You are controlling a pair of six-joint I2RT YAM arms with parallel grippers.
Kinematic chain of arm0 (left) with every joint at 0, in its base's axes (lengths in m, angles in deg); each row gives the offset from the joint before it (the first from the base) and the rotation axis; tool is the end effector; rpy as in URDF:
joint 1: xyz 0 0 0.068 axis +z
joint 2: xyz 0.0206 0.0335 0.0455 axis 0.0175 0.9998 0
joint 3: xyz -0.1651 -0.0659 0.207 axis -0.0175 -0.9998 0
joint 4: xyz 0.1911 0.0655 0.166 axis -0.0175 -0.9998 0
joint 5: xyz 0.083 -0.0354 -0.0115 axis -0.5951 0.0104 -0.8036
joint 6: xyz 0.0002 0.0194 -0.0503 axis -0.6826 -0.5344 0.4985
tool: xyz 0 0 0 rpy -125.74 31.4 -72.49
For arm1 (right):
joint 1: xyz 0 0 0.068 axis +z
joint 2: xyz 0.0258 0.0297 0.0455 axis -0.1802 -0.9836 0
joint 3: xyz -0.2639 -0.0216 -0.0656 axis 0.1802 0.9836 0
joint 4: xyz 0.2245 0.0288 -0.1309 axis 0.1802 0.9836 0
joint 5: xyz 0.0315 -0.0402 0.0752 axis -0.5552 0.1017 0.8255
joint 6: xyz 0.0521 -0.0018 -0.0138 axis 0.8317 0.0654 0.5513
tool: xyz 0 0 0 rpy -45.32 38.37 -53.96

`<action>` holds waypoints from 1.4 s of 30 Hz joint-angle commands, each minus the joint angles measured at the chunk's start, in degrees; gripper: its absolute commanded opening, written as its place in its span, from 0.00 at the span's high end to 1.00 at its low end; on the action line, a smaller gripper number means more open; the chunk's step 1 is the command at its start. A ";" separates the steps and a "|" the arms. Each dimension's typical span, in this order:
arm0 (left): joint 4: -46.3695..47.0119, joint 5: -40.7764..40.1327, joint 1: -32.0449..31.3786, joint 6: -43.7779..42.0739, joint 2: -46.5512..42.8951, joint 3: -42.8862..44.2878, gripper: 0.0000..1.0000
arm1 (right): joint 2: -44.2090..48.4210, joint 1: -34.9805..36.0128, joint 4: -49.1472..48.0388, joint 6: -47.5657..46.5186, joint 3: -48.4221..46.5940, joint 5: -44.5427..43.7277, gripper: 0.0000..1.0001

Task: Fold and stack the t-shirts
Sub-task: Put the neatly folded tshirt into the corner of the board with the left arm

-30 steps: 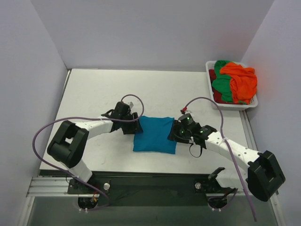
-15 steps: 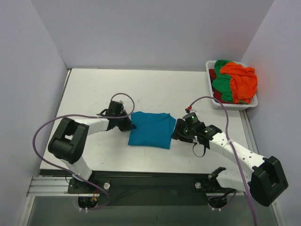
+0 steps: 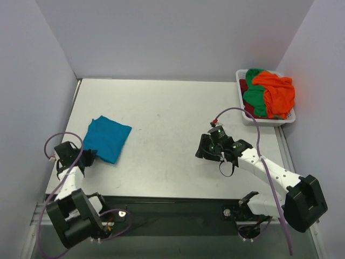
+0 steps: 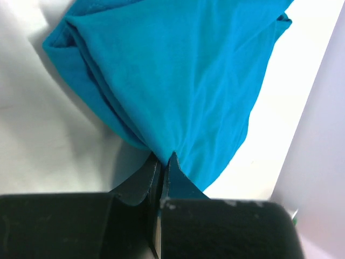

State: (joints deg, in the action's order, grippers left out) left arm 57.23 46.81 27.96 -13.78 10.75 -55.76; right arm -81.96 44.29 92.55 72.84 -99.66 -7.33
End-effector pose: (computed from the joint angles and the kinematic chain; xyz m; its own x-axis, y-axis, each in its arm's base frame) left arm 0.1832 0.0836 0.1616 -0.0495 -0.9813 -0.1858 -0.7014 0.1666 -0.6930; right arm 0.2039 0.1408 0.2273 -0.8040 0.2189 -0.5529 -0.1324 0.8405 0.5254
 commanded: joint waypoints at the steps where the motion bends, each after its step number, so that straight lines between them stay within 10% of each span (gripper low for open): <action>1: -7.37 -1.12 5.71 2.16 -9.00 -3.02 1.00 | -1.42 0.89 2.04 -1.10 -2.90 0.50 0.55; 8: -16.87 -7.62 14.77 -2.05 -23.51 -1.98 1.00 | -1.78 2.30 2.56 -0.92 -2.91 -0.11 0.55; 17: -19.95 -5.61 16.37 -3.90 -20.01 -1.09 0.97 | -2.04 2.65 2.56 -0.22 -2.38 -0.29 0.55; 24: -24.61 -9.30 16.37 -4.96 -18.77 2.41 0.03 | -1.43 2.83 2.65 -0.13 -1.76 -0.38 0.55; 34: -21.19 -0.80 15.41 -9.27 -20.53 9.79 0.02 | -1.42 2.92 2.65 0.04 -2.29 -0.20 0.55; 37: -17.58 -2.59 7.79 -10.05 -18.26 13.64 0.03 | -1.42 2.91 2.56 -0.13 -2.81 -0.47 0.55; 42: -18.11 -18.51 -23.62 -10.41 -11.05 22.27 0.03 | -0.46 2.65 2.65 -0.13 -2.82 -1.26 0.55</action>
State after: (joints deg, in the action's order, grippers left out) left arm 35.51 36.84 17.52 -22.81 -2.74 -39.26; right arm -83.82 46.85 93.58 72.57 -101.10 -7.07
